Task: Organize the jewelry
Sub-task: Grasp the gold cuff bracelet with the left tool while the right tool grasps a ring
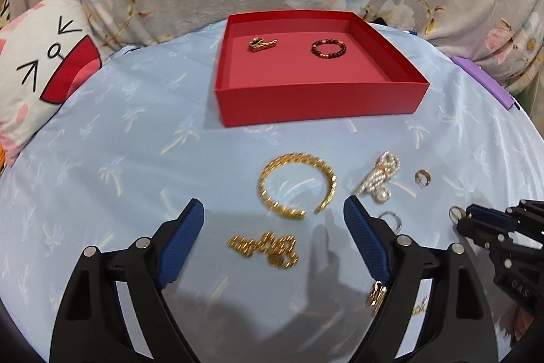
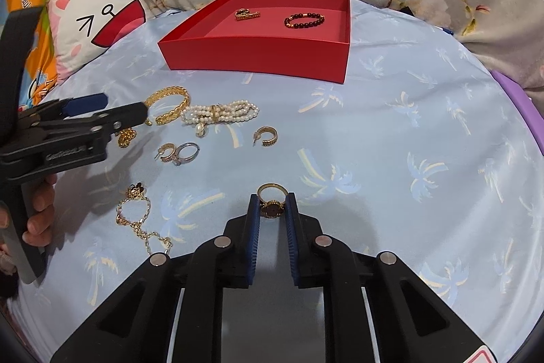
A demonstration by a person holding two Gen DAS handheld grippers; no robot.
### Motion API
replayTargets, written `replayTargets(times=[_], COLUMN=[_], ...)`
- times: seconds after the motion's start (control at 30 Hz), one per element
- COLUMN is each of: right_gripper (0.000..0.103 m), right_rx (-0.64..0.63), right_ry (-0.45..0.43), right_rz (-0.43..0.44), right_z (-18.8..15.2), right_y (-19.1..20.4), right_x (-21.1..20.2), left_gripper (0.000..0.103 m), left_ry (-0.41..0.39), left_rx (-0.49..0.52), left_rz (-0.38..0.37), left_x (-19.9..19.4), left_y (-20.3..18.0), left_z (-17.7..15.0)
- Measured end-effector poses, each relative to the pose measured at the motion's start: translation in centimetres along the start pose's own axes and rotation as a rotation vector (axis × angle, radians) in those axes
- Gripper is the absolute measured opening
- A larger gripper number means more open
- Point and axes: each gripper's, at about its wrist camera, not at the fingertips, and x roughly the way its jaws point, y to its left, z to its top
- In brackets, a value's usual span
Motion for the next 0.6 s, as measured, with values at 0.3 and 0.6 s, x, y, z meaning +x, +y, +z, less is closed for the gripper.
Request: replayTargets(times=[0.3,0.6], right_gripper=[0.014,0.014], right_rx=[0.013,0.016], right_ry=[0.004,0.004], right_rz=[0.002,0.005], right_z=[0.1,0.0], right_y=[-0.2,-0.3], right_x=[0.1,0.1], left_gripper=[0.073,0.054], left_ry=[0.086,0.093], left_rx=[-0.006,0.012], left_rz=[0.000,-0.018], left_x=[2.7,3.2], left_y=[-0.6,-1.3], left_z=[0.6,0.8])
